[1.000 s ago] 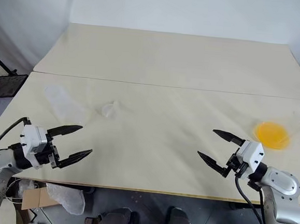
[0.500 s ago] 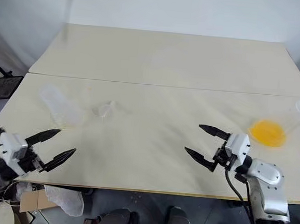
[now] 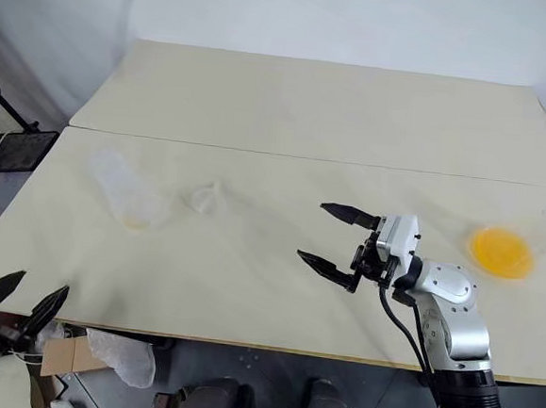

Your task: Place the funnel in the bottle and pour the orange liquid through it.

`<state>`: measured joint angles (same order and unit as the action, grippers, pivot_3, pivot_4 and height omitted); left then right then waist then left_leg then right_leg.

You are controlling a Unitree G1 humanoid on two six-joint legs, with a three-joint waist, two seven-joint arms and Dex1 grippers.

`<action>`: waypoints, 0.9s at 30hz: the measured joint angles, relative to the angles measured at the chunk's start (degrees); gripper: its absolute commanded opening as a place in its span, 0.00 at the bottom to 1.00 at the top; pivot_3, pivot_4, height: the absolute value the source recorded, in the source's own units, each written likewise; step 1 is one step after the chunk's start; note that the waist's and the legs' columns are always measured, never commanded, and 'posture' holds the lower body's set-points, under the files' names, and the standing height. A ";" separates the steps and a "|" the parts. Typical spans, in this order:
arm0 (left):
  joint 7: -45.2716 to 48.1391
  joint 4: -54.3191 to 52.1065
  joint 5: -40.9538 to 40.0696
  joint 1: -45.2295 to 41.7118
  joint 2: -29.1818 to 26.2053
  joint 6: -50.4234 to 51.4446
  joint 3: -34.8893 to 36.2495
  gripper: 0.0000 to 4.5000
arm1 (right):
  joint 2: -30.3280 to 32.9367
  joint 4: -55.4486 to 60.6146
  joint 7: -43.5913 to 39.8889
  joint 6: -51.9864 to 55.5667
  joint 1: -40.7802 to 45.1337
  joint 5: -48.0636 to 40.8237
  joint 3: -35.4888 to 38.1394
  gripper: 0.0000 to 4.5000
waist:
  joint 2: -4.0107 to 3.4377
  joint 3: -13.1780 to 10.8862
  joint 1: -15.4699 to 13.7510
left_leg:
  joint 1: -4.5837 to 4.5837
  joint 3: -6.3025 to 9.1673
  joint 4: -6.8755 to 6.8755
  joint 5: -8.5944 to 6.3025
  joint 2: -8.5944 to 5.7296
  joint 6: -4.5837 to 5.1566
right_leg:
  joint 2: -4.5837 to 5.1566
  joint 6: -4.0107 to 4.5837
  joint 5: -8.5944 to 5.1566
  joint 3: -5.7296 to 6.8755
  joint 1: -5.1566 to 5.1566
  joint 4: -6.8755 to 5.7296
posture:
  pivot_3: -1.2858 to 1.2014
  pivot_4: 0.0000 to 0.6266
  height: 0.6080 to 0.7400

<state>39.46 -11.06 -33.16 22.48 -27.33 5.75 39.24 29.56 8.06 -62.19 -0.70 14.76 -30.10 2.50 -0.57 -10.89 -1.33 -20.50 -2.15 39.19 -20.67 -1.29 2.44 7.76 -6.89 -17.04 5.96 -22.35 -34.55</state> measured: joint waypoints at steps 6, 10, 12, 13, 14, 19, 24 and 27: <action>-5.02 -2.20 -0.77 -13.97 -6.76 8.41 -4.37 0.99 | 1.22 -1.02 -0.91 -0.43 -1.79 0.77 0.25 1.00 | 0.01 0.01 0.19 | 0.01 -0.04 0.00 0.02 -0.02 0.01 | -0.10 0.00 0.01 0.00 -0.03 -0.36 | 0.52 0.24 1.00; -6.36 -0.61 -0.60 -22.75 -8.91 11.50 -7.80 0.99 | 1.22 -1.17 -0.84 -0.47 -2.12 1.03 0.20 1.00 | 0.01 0.01 0.79 | 0.00 -0.07 0.00 0.01 -0.02 0.00 | -0.20 -0.01 0.01 0.05 -0.08 -0.41 | 0.52 0.24 1.00; -6.38 1.30 0.24 -25.42 -9.60 11.93 -9.34 0.99 | 1.22 -1.09 -0.69 -0.48 -2.30 1.11 0.24 1.00 | 0.01 0.01 1.35 | 0.01 -0.09 0.00 0.01 -0.02 -0.01 | -0.23 -0.01 0.01 0.16 -0.10 -0.46 | 0.52 0.24 1.00; -6.58 2.67 0.99 -27.08 -9.66 11.95 -10.36 0.99 | 1.21 -1.07 -0.57 -0.48 -2.57 1.15 0.26 1.00 | 0.01 0.01 1.38 | 0.01 -0.09 0.00 0.01 -0.02 -0.01 | -0.26 -0.01 0.01 0.22 -0.10 -0.46 | 0.52 0.24 1.00; -6.92 3.94 1.86 -28.75 -9.66 11.92 -11.33 0.99 | 1.16 -0.97 -0.43 -0.48 -2.73 1.21 0.22 1.00 | 0.01 0.01 1.38 | 0.00 -0.11 0.00 0.01 -0.02 -0.01 | -0.29 -0.01 0.01 0.28 -0.10 -0.45 | 0.52 0.24 1.00; -7.80 10.17 4.55 -35.58 -9.59 11.14 -14.02 0.99 | 0.15 0.39 1.49 -0.49 -3.57 1.79 0.11 1.00 | 0.03 0.01 1.41 | 0.01 -0.16 0.07 0.04 -0.05 0.01 | -0.30 -0.04 0.03 0.35 -0.09 -0.49 | 0.52 0.24 1.00; -7.95 12.65 5.30 -36.68 -8.83 10.64 -15.09 0.90 | -0.25 1.06 2.96 -0.49 -4.36 2.03 0.12 1.00 | 0.03 0.01 1.35 | 0.01 -0.16 0.07 0.04 -0.04 0.00 | -0.27 -0.04 0.03 0.33 -0.09 -0.51 | 0.52 0.24 1.00; -7.46 13.54 5.52 -37.16 -8.82 10.52 -15.58 0.73 | -0.33 1.44 3.53 -0.49 -4.91 2.24 0.12 1.00 | 0.03 0.01 1.28 | 0.01 -0.16 0.09 0.04 -0.05 0.00 | -0.27 -0.04 0.03 0.33 -0.07 -0.51 | 0.52 0.24 1.00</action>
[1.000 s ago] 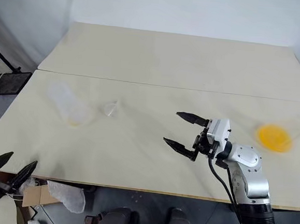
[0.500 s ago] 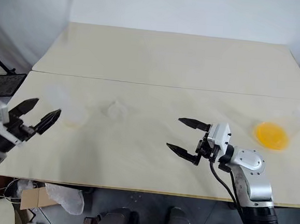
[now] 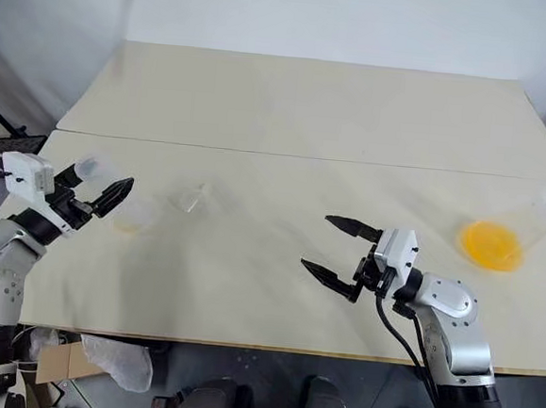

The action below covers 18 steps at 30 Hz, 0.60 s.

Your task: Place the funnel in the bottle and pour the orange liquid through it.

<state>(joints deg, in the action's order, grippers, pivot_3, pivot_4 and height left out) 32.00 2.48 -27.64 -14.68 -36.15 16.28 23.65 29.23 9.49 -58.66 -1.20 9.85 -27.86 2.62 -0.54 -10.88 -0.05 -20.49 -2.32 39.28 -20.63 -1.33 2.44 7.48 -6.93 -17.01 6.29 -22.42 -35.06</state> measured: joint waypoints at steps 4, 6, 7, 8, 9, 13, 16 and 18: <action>0.45 0.20 0.10 -0.07 0.05 -0.18 -0.12 0.54 | 0.00 0.54 0.77 -0.05 -0.16 0.16 0.05 1.00 | 0.00 0.00 0.03 | 0.00 0.00 0.01 0.00 0.00 0.00 | 0.02 0.00 0.00 -0.04 0.00 0.00 | 0.52 0.24 1.00; 0.65 0.20 -0.06 -0.35 0.40 -0.45 -0.11 0.54 | 0.00 0.75 0.98 -0.09 -0.59 0.18 0.11 1.00 | 0.00 0.00 -0.03 | 0.00 0.02 0.01 0.00 0.00 0.00 | 0.02 0.00 0.00 -0.04 0.00 0.00 | 0.52 0.24 1.00; 1.08 0.18 -0.23 -0.50 0.61 -0.78 -0.11 0.54 | 0.00 1.22 1.22 -0.11 -1.25 0.18 0.12 1.00 | 0.00 0.00 -0.08 | 0.00 0.02 0.01 0.00 0.00 0.00 | 0.03 0.00 0.00 -0.04 0.00 0.00 | 0.52 0.24 1.00; 1.71 0.09 -0.44 -0.67 0.82 -0.99 -0.11 0.54 | 0.00 1.54 1.42 -0.12 -1.84 0.19 0.13 1.00 | 0.00 0.00 -0.09 | 0.00 0.02 0.01 0.00 0.00 0.00 | 0.03 0.00 0.00 -0.04 0.00 0.00 | 0.52 0.24 1.00; 2.40 -0.13 -0.87 -0.84 1.10 -1.16 -0.11 0.54 | 0.00 1.67 1.55 -0.12 -2.25 0.21 0.14 1.00 | 0.00 0.00 -0.08 | 0.00 0.02 0.01 0.00 -0.01 0.00 | 0.03 0.00 0.00 -0.04 0.01 0.01 | 0.52 0.24 1.00; 6.86 -2.89 -3.08 -3.61 0.59 -0.74 -1.34 0.54 | 0.09 2.85 2.55 -0.13 -4.64 0.25 0.83 1.00 | 0.03 -0.01 -0.33 | -0.01 0.03 0.04 0.00 -0.01 0.00 | 0.02 -0.01 0.00 -0.06 0.03 0.01 | 0.52 0.24 1.00; 11.43 -5.11 -5.38 -7.87 -3.34 2.18 -3.02 0.54 | 1.14 4.99 3.58 -0.11 -6.96 0.19 3.11 1.00 | 0.03 -0.02 -0.42 | -0.03 0.03 0.06 0.00 -0.01 0.00 | -0.01 -0.01 0.00 -0.09 0.02 0.00 | 0.52 0.24 1.00; 15.11 -6.55 -6.84 -11.60 -5.95 4.75 -5.11 0.54 | 1.92 6.46 4.47 -0.05 -9.27 0.08 5.23 1.00 | 0.03 -0.02 -0.66 | -0.03 0.05 0.05 0.00 -0.04 0.00 | -0.05 -0.01 0.00 -0.09 0.02 -0.01 | 0.52 0.24 1.00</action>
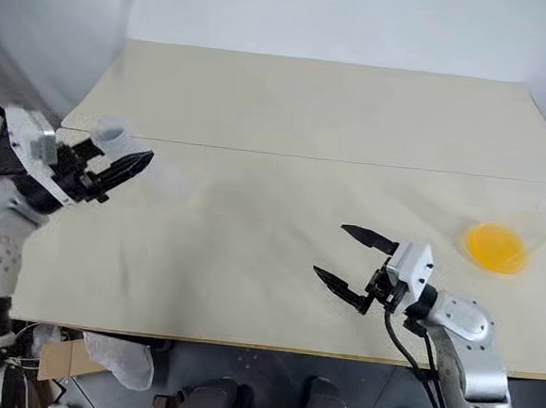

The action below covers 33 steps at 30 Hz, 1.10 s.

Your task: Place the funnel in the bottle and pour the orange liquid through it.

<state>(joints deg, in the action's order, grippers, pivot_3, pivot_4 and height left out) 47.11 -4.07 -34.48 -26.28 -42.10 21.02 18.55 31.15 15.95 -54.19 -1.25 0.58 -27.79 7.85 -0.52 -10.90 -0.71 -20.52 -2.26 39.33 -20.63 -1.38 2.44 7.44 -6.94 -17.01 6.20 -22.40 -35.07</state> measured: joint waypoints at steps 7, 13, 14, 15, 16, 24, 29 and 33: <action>10.62 1.68 -1.65 -14.32 10.91 3.67 -16.33 0.54 | 1.48 5.46 3.05 0.08 -11.32 -0.65 9.11 1.00 | -0.04 0.02 -1.77 | -0.01 -0.04 0.15 0.09 -0.29 0.17 | -0.08 -0.19 0.10 0.05 0.17 0.09 | 0.52 0.24 1.00; 12.23 21.38 7.33 -21.32 25.59 -7.05 -24.38 0.54 | -0.13 9.79 6.68 -0.80 -20.95 -0.35 15.98 1.00 | 0.00 -0.01 -1.44 | -0.03 -0.31 0.19 0.13 -0.16 0.22 | -0.21 -0.20 0.10 0.02 0.12 0.13 | 0.52 0.24 1.00; 12.10 24.09 8.78 -22.24 27.11 -9.27 -25.21 0.54 | -0.62 10.98 7.19 -1.15 -21.93 -0.28 16.05 1.00 | 0.01 -0.01 -1.53 | -0.04 -0.33 0.19 0.13 -0.16 0.22 | -0.22 -0.20 0.10 0.01 0.12 0.17 | 0.52 0.24 1.00; 12.27 27.11 10.38 -23.16 28.50 -11.57 -25.98 0.54 | -1.10 12.20 7.82 -1.34 -23.19 -0.18 16.33 1.00 | 0.01 -0.01 -1.37 | -0.04 -0.45 0.18 0.13 -0.16 0.22 | -0.21 -0.20 0.10 -0.07 0.08 0.16 | 0.52 0.24 1.00; 12.44 30.61 11.88 -24.22 30.00 -13.80 -26.49 0.54 | -2.15 13.56 8.75 -1.48 -24.66 0.09 16.69 1.00 | 0.01 -0.01 -1.22 | -0.05 -0.52 0.17 0.13 -0.16 0.23 | -0.20 -0.21 0.10 -0.10 0.04 0.17 | 0.52 0.24 1.00; 13.37 47.48 20.28 -29.40 33.40 -25.24 -27.94 0.54 | -6.62 19.99 12.89 -2.54 -31.40 1.97 16.93 1.00 | 0.02 -0.02 -0.90 | -0.11 -0.58 0.17 0.14 -0.14 0.26 | -0.18 -0.21 0.10 -0.13 -0.04 0.19 | 0.52 0.24 1.00; 13.86 50.04 22.28 -31.63 33.55 -26.44 -27.78 0.77 | -7.44 20.94 14.47 -2.65 -31.80 2.79 16.69 1.00 | 0.02 -0.02 -0.88 | -0.11 -0.57 0.18 0.14 -0.15 0.28 | -0.15 -0.21 0.10 -0.13 -0.05 0.17 | 0.52 0.24 1.00; 15.76 49.48 21.27 -31.53 33.60 -25.11 -26.34 0.99 | -7.39 20.87 14.78 -2.60 -29.77 3.50 14.40 1.00 | 0.02 -0.02 -0.84 | -0.11 -0.57 0.20 0.15 -0.15 0.28 | -0.15 -0.21 0.10 -0.13 -0.05 0.17 | 0.52 0.24 1.00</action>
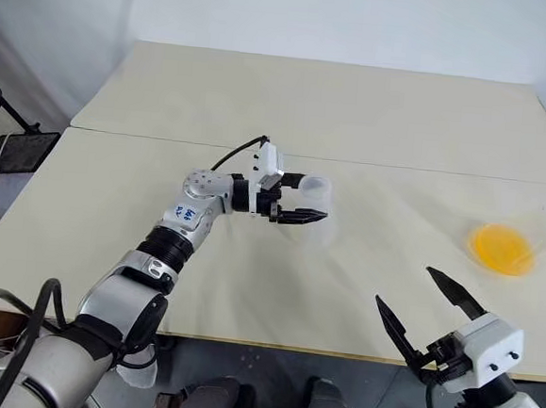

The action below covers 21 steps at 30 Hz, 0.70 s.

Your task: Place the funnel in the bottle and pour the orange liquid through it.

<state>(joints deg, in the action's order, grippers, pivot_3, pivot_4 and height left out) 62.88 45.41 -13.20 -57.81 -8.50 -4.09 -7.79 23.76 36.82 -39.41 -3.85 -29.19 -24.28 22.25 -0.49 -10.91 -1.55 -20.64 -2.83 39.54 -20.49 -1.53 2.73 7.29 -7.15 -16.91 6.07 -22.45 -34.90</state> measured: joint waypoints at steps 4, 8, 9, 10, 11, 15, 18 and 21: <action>3.08 -3.78 -2.63 0.47 -0.59 1.12 2.45 0.99 | 1.02 -0.39 -0.03 0.18 2.74 0.00 -0.70 1.00 | 0.00 0.00 0.02 | -0.01 0.05 0.01 0.00 0.01 0.00 | 0.01 0.00 0.00 0.03 -0.01 -0.07 | 0.52 0.24 1.00; 5.57 -6.47 -3.50 2.68 -3.54 -0.18 4.74 0.99 | 2.58 -1.81 -0.65 0.47 5.12 -0.21 -1.05 1.00 | 0.00 0.00 0.05 | 0.00 0.07 0.03 0.00 0.01 0.00 | 0.00 0.00 0.00 0.04 -0.01 -0.09 | 0.52 0.24 1.00; 5.49 -6.48 -3.53 2.82 -4.61 -0.45 5.59 0.99 | 2.85 -2.23 -0.97 0.54 5.81 -0.35 -1.51 1.00 | 0.00 0.00 0.05 | 0.00 0.08 0.04 0.00 0.01 0.00 | 0.00 0.00 0.00 0.05 -0.01 -0.10 | 0.52 0.24 1.00; 5.43 -6.51 -3.56 2.82 -5.65 -0.76 6.27 0.99 | 2.97 -2.62 -1.14 0.70 6.34 -0.43 -1.95 1.00 | 0.00 0.00 0.05 | -0.01 0.08 0.06 0.00 0.01 0.00 | 0.00 0.00 0.00 0.04 -0.01 -0.11 | 0.52 0.24 1.00; 5.43 -6.60 -3.60 2.81 -7.05 -1.02 7.19 0.99 | 3.17 -3.06 -1.38 0.93 6.85 -0.51 -2.31 1.00 | 0.00 0.00 0.07 | -0.01 0.07 0.07 0.00 0.01 0.00 | 0.01 0.00 0.00 0.04 -0.01 -0.11 | 0.52 0.24 1.00; 4.82 -8.34 -3.97 3.66 -14.24 -0.64 11.19 0.99 | 4.83 -4.76 -2.90 1.60 9.84 -1.35 -3.80 1.00 | 0.00 0.00 0.24 | 0.00 0.13 0.07 0.00 0.01 0.00 | 0.01 0.00 0.00 0.06 -0.01 -0.16 | 0.52 0.24 1.00; 4.07 -13.60 -4.98 7.34 -19.37 2.16 13.93 0.99 | 5.82 -6.47 -4.38 1.92 12.36 -2.41 -4.36 1.00 | -0.01 0.01 0.26 | 0.01 0.19 0.07 0.00 0.01 0.00 | 0.05 0.00 0.00 0.08 -0.01 -0.22 | 0.52 0.24 1.00; 1.63 -21.93 -6.62 18.44 -23.38 5.94 17.50 0.99 | 7.43 -8.42 -6.75 3.24 16.63 -4.35 -6.23 1.00 | -0.04 0.01 0.75 | 0.06 0.24 0.04 0.00 0.00 0.00 | 0.13 0.00 0.00 0.04 0.00 -0.27 | 0.52 0.24 1.00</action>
<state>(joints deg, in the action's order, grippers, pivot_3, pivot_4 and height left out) 64.51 23.49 -19.82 -39.37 -31.88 1.85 9.70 31.19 28.39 -46.16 -0.61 -12.56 -28.63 16.02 -0.53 -10.90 -0.79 -20.58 -2.60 39.58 -20.49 -1.52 2.73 7.42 -7.15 -16.91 6.11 -22.45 -35.17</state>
